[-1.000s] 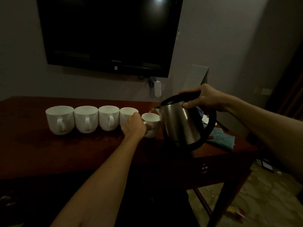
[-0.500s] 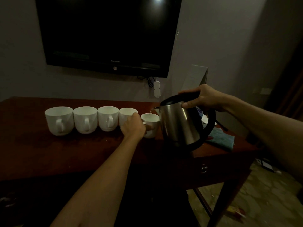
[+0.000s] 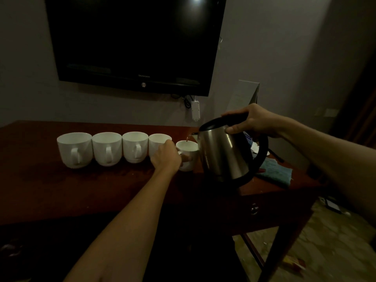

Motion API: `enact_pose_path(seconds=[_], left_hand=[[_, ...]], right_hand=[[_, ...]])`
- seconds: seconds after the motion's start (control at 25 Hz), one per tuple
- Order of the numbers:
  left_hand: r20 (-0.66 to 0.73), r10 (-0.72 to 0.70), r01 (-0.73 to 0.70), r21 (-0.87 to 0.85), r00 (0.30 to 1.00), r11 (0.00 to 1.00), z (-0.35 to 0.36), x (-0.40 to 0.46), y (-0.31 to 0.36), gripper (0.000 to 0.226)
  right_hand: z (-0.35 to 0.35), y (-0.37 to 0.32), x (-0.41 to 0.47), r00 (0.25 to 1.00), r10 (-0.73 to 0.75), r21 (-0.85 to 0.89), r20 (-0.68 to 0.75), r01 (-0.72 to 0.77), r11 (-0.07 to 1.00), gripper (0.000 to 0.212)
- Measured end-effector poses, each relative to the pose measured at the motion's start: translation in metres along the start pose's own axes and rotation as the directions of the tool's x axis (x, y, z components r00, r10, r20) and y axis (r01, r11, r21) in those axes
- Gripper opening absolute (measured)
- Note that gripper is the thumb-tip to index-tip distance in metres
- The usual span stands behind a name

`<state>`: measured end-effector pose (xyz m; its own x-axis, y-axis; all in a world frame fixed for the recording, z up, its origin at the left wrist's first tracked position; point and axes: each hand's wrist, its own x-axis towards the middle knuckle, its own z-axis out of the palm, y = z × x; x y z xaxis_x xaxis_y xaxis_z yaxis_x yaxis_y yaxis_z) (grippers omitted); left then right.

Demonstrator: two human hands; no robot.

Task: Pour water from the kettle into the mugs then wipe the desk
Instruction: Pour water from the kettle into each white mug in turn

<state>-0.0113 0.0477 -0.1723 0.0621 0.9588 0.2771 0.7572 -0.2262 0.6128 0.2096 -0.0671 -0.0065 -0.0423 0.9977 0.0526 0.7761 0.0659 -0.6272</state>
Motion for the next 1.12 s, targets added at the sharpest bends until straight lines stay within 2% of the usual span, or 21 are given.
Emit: enact_pose_path(seconds=[0.2, 0.36, 0.52, 0.84, 1.0, 1.12], left_hand=[[0.007, 0.009, -0.008, -0.021, 1.0, 1.0, -0.003, -0.003, 0.002, 0.036], [-0.009, -0.01, 0.01, -0.003, 1.0, 1.0, -0.003, -0.003, 0.001, 0.037], [-0.002, -0.011, 0.011, -0.002, 1.0, 1.0, -0.002, -0.002, 0.001, 0.032], [-0.004, -0.005, 0.005, -0.023, 1.0, 1.0, -0.006, -0.007, 0.003, 0.039], [-0.002, -0.001, 0.001, -0.041, 1.0, 0.999, -0.009, -0.011, 0.005, 0.041], [-0.004, 0.0, 0.0, -0.043, 1.0, 0.999, -0.01, -0.012, 0.006, 0.039]], right_hand=[[0.0, 0.0, 0.0, 1.0, -0.01, 0.005, -0.008, 0.01, 1.0, 0.052], [0.0, 0.0, 0.002, 1.0, -0.001, -0.039, -0.013, 0.0, 0.999, 0.063], [-0.001, 0.002, 0.002, 1.0, -0.019, -0.049, -0.018, 0.018, 0.999, 0.055], [-0.001, 0.002, 0.003, 1.0, -0.009, -0.027, -0.005, 0.008, 1.0, 0.063], [-0.002, 0.002, 0.003, 1.0, -0.002, -0.012, -0.001, 0.002, 1.0, 0.058], [-0.001, -0.001, 0.003, 1.0, -0.005, -0.026, 0.014, 0.005, 1.0, 0.068]])
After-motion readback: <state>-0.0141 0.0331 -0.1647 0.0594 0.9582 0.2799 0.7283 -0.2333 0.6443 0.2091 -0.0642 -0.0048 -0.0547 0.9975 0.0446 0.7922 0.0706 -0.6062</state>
